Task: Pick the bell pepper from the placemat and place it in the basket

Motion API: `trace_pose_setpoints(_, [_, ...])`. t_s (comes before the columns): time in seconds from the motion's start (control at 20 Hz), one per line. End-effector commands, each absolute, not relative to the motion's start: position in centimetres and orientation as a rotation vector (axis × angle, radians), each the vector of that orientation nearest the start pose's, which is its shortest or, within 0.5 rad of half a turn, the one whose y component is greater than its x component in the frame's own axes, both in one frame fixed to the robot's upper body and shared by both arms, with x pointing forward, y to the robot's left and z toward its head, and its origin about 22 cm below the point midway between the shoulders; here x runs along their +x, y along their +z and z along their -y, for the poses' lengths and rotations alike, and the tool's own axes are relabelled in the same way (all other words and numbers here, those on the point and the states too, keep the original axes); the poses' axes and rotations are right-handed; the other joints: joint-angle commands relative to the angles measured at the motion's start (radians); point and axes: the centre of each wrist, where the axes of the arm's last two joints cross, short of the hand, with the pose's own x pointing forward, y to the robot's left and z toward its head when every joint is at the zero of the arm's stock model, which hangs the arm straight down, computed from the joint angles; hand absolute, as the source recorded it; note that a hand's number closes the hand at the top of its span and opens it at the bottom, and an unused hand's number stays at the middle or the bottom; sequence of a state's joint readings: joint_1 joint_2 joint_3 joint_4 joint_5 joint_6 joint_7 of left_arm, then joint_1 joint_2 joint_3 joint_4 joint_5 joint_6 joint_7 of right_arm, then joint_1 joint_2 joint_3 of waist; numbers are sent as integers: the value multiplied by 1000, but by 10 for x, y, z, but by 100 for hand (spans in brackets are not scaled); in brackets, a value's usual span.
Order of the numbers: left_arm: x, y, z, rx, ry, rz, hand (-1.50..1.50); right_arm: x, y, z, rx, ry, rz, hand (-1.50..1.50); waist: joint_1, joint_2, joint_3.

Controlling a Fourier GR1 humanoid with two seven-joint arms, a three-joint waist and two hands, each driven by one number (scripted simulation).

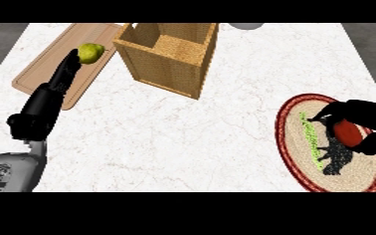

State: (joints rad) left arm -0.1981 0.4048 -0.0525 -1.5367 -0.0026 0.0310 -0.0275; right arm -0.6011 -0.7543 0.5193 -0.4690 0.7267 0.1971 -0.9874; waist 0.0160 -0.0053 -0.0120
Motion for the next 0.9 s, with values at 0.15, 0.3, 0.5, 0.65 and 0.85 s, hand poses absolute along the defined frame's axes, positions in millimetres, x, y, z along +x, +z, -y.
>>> trace_pose_setpoints(0.15, [284, 64, -279, 281, -392, 1723, 0, 352, 1, 397, -428, 1507, 1004, 150, 5, 7, 11])
trace_pose_setpoints(0.3, [288, 73, -289, 283, -390, 1728, 0, 358, 16, 412, -701, 1263, 863, 150, -1, 1, 6])
trace_pose_setpoints(0.5, [291, 80, -295, 301, -390, 1715, 0, 390, 21, 352, -933, 1134, 860, 150, -3, -4, 9])
trace_pose_setpoints(0.65, [290, 77, -298, 311, -361, 1708, 0, 407, 40, 323, -1064, 1052, 900, 150, -22, -10, 9])
trace_pose_setpoints(0.85, [287, 77, -290, 302, -364, 1709, 0, 421, 69, 298, -1142, 836, 1137, 150, -32, -9, 11])
